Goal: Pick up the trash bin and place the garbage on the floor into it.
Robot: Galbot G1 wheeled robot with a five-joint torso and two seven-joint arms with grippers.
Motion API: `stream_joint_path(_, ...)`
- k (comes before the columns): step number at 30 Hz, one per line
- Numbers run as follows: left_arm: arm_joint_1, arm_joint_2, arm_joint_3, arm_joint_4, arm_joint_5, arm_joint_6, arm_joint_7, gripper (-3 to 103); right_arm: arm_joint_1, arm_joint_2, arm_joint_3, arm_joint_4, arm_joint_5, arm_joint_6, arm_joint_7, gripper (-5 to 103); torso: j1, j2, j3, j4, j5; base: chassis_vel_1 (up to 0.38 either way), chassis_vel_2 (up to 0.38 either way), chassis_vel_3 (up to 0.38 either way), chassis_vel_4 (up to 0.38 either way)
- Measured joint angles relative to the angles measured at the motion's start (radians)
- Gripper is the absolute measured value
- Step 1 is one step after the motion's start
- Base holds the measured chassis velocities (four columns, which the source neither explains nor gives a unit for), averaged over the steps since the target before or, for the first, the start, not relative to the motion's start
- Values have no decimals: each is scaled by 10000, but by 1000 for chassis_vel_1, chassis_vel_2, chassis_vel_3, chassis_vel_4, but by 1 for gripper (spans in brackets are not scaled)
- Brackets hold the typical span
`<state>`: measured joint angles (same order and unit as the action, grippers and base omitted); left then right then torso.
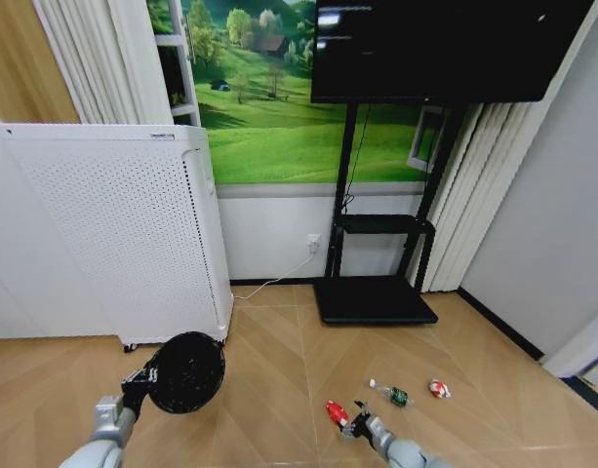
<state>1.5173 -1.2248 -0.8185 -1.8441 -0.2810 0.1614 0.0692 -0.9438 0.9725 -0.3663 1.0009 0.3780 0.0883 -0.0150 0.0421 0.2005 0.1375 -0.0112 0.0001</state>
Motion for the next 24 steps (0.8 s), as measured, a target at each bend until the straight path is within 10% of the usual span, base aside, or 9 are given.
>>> stream_joint_path(24,-74,-49,72,309,145,-94,-5,7,742,1337,-290,-1935,-570,330,58,100,0,0,0,-1,-1,0,0,0,0)
